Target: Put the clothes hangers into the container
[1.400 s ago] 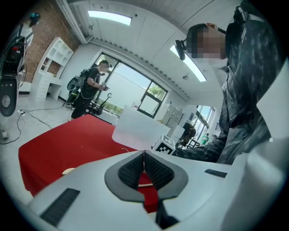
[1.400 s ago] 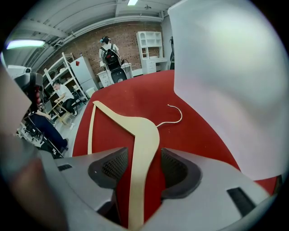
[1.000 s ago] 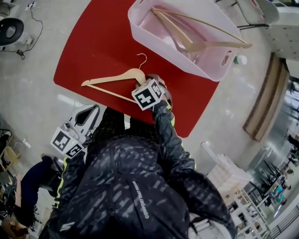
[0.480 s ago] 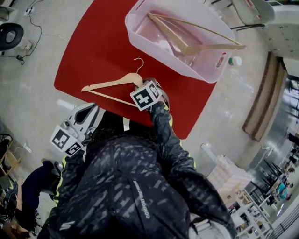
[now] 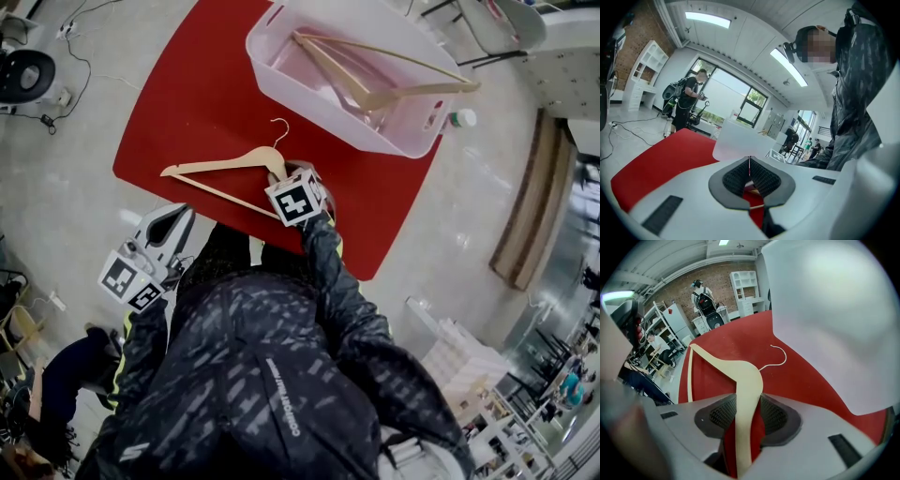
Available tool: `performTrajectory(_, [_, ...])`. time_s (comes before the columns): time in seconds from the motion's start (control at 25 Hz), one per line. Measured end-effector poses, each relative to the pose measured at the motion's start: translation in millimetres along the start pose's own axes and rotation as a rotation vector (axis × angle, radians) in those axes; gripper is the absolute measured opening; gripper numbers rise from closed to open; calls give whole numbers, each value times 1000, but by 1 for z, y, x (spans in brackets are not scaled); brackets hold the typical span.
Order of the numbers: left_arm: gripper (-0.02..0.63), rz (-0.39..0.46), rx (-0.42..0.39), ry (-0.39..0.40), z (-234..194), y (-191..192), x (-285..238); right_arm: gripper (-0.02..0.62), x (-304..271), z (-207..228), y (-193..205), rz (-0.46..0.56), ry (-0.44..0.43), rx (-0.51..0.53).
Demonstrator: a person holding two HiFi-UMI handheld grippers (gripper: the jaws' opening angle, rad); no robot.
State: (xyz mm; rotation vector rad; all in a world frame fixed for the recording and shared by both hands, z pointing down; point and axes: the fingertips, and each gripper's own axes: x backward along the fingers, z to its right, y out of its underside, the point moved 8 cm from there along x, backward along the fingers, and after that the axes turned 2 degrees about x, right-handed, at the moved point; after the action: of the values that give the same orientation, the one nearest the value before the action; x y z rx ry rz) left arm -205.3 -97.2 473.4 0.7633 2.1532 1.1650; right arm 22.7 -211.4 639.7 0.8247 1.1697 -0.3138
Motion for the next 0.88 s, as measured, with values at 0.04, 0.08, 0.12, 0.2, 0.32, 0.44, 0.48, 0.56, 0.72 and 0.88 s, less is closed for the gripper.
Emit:
performTrajectory(0.04, [12, 2, -3, -4, 2, 0, 3, 163, 2, -3, 0, 11, -4, 7])
performTrajectory(0.08, [12, 4, -7, -7, 5, 1, 5, 163, 4, -5, 0, 21, -6, 14])
performTrajectory(0.12, [12, 6, -9, -9, 9, 2, 6, 163, 6, -6, 1, 30, -7, 20])
performTrajectory(0.2, [12, 13, -11, -13, 15, 4, 8, 162, 11, -8, 3, 49, -9, 27])
performTrajectory(0.32, [12, 22, -19, -17, 20, 5, 7, 161, 17, -7, 3, 78, -14, 25])
performTrajectory(0.44, [12, 29, -30, -18, 22, 3, 8, 161, 26, -7, 0, 107, -21, 13])
performTrajectory(0.48, [12, 31, -34, -19, 23, 2, 10, 161, 30, -9, -1, 117, -21, 10])
performTrajectory(0.56, [12, 39, -41, -22, 25, 3, 15, 161, 40, -12, -3, 140, -14, 12])
performTrajectory(0.72, [12, 56, -55, -22, 34, 1, 24, 161, 72, -16, -14, 204, 6, 17])
performTrajectory(0.88, [12, 64, -68, -16, 48, 2, 27, 161, 102, -19, -20, 261, 5, 12])
